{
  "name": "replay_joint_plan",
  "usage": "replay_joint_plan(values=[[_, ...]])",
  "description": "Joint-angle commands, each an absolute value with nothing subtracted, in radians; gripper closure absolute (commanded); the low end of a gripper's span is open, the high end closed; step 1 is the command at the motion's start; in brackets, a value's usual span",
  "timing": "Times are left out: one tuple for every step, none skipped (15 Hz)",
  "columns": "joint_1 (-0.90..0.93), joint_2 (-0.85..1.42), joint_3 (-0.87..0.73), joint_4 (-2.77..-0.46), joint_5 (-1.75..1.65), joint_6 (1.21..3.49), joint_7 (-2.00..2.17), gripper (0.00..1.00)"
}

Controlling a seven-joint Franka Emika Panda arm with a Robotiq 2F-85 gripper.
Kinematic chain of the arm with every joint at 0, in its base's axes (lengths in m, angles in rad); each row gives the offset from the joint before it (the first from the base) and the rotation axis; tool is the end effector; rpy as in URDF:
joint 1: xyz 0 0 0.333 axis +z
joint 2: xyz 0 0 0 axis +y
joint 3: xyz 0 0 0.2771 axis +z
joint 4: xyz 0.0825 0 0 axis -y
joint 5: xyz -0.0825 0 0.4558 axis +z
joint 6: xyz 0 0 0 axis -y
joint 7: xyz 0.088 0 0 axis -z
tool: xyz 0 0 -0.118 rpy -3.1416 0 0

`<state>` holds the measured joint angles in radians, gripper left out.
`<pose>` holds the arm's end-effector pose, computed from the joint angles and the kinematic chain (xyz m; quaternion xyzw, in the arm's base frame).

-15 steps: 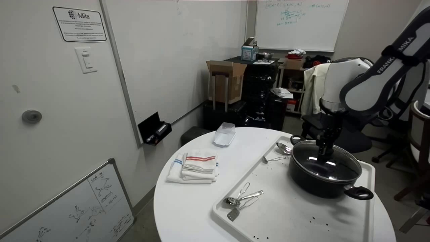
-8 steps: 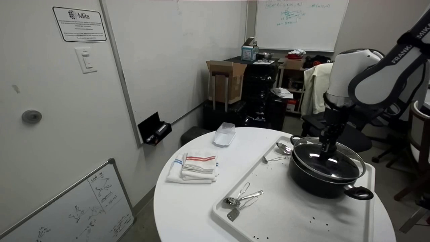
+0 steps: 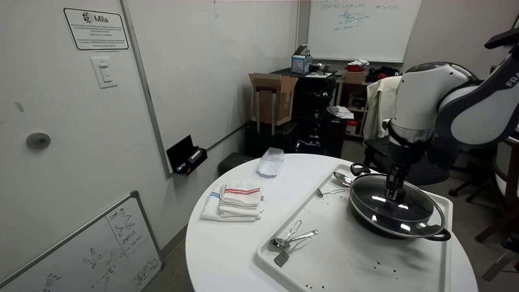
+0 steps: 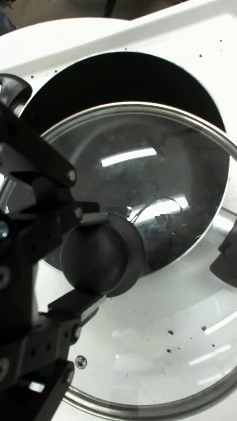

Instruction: Remove the glass lid from the black pot.

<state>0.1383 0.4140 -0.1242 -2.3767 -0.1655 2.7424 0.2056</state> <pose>0.5038 0.0032 0.0331 0.9981 -0.0140 -0.0181 0.0577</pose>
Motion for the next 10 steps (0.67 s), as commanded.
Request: replay_joint_plan(values=[[0.247,0.378,-0.142,-2.425,-0.257,2.780,0.288,0.75],[0.281,0.381,-0.142,-2.428,-0.278,2.785,0.311,0.75],[0.312,0.384,-0.144,-2.429,-0.299,2.791,0.333,0.75],[0.346,0.387,-0.145,-2.430,-0.321,2.793,0.358,0.75],[0.376,0.391,-0.145,-2.428,-0.341,2.793,0.380,0.75],[0.408,0.397,-0.145,-2.424,-0.361,2.791,0.406,0.75],[0.433,0.402,-0.145,-2.419,-0.378,2.789,0.426,0.75],[0.458,0.408,-0.144,-2.413,-0.395,2.787,0.448,0.75],[0.478,0.413,-0.144,-2.409,-0.409,2.788,0.464,0.75],[0.495,0.423,-0.143,-2.402,-0.420,2.789,0.480,0.75]])
